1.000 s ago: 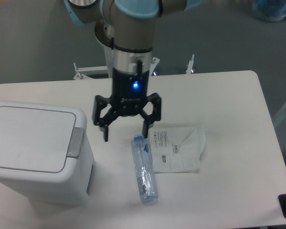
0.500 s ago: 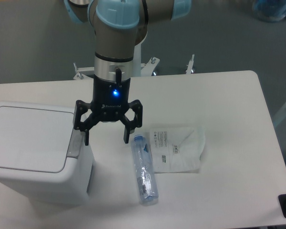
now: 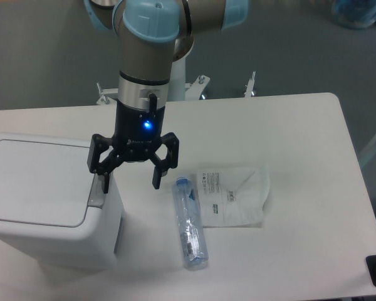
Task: Open the trash can
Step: 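Lower the gripper finger onto the lid's hinged edge and press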
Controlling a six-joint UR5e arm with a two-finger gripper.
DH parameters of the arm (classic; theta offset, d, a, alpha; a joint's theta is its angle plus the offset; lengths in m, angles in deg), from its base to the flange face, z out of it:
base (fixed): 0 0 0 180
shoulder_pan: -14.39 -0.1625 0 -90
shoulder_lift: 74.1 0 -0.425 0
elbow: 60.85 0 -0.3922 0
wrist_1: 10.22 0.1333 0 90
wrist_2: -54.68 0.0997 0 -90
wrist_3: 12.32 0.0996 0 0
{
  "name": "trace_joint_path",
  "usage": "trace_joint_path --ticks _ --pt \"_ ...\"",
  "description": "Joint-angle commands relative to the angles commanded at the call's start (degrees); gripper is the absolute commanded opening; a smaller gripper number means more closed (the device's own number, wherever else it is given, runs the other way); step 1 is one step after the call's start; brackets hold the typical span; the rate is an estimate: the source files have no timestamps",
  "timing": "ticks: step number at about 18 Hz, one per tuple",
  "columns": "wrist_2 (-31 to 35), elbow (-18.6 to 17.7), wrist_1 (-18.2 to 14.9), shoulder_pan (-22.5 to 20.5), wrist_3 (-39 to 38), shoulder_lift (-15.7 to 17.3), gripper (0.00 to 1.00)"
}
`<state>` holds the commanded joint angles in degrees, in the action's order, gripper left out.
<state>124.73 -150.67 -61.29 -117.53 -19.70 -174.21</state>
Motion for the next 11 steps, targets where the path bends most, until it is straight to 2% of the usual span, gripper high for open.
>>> trace_joint_path --ticks 11 --pt "0.0 -0.09 0.0 0.0 0.09 -0.53 1.0"
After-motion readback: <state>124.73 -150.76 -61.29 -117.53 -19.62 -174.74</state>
